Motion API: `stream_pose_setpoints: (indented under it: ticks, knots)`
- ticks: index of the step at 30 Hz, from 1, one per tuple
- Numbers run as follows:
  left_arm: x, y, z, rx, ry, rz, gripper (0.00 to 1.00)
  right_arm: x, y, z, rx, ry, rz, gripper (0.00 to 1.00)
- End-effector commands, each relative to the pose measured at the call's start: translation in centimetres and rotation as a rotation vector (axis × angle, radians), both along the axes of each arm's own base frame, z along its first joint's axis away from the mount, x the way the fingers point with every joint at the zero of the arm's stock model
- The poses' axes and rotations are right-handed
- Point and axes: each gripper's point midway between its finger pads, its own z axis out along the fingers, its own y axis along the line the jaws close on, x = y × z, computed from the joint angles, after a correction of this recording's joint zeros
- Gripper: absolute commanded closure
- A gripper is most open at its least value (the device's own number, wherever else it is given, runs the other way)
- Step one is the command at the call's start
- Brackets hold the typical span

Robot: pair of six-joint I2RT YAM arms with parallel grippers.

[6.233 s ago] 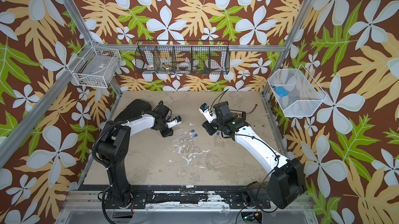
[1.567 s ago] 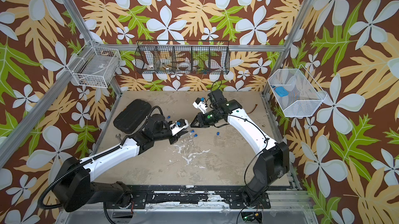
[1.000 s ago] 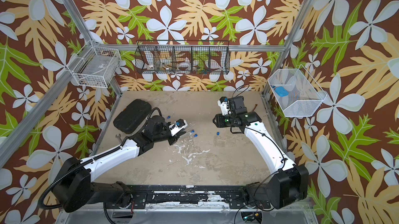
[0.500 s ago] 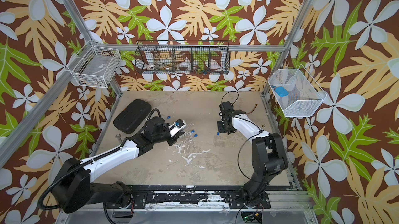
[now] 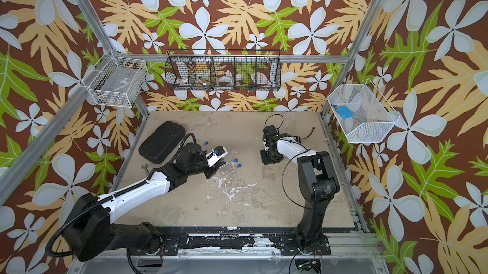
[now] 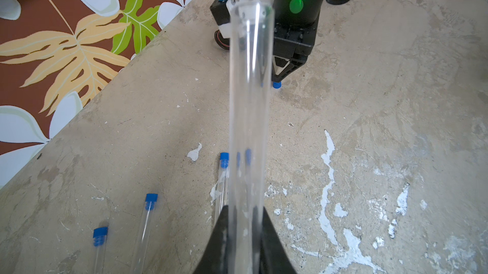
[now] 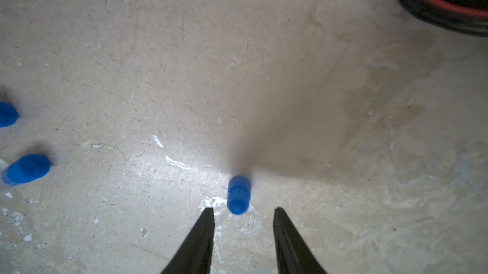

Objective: Insert stoppers into test tubes
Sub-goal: Move the stopper to the center of the board.

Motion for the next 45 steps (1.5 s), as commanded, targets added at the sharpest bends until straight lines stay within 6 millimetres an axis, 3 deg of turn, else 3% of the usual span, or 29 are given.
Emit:
stream_pose_setpoints:
  ticks: [1, 13, 22, 26, 30, 33, 35, 37, 40, 45]
  knots:
    - [0.1, -0.1, 0.3, -0.007, 0.001, 0.004, 0.99, -0.1, 0.1, -0.4, -0.007, 0.022, 0.014, 0.62]
    - [0.1, 0.0, 0.2, -0.002, 0.001, 0.005, 0.99, -0.3, -0.1, -1.8, -0.052, 0.059, 0.031, 0.76]
    - [0.2, 0.3, 0.0, 0.007, -0.001, 0.018, 0.99, -1.8, -1.0, 0.2, -0.265, 0.032, 0.137, 0.83]
    - [0.9, 1.1, -0.2, 0.021, -0.008, 0.086, 1.0, -4.3, 0.0, 0.6, -0.36, 0.038, 0.219, 0.82]
    - [2.3, 3.4, -0.4, 0.013, 0.008, 0.223, 1.0, -6.1, 1.4, -0.6, -0.406, 0.051, 0.266, 0.79]
    - [2.7, 4.7, -0.4, 0.012, 0.0, 0.28, 1.0, -6.8, 4.4, -1.0, -0.364, 0.049, 0.319, 0.71]
    - [2.8, 5.2, -0.2, 0.018, -0.018, 0.298, 1.0, -7.3, 6.8, -1.1, -0.242, 0.059, 0.317, 0.66]
    - [2.8, 5.5, 0.1, 0.019, -0.03, 0.31, 1.0, -7.2, 8.0, -0.5, -0.168, 0.044, 0.306, 0.64]
    - [2.8, 5.7, 0.2, 0.015, -0.037, 0.317, 1.0, -7.0, 8.4, 0.8, -0.132, 0.011, 0.304, 0.61]
    - [2.7, 5.9, 0.3, 0.013, -0.04, 0.317, 1.0, -5.7, 7.0, 3.3, -0.088, -0.053, 0.282, 0.6]
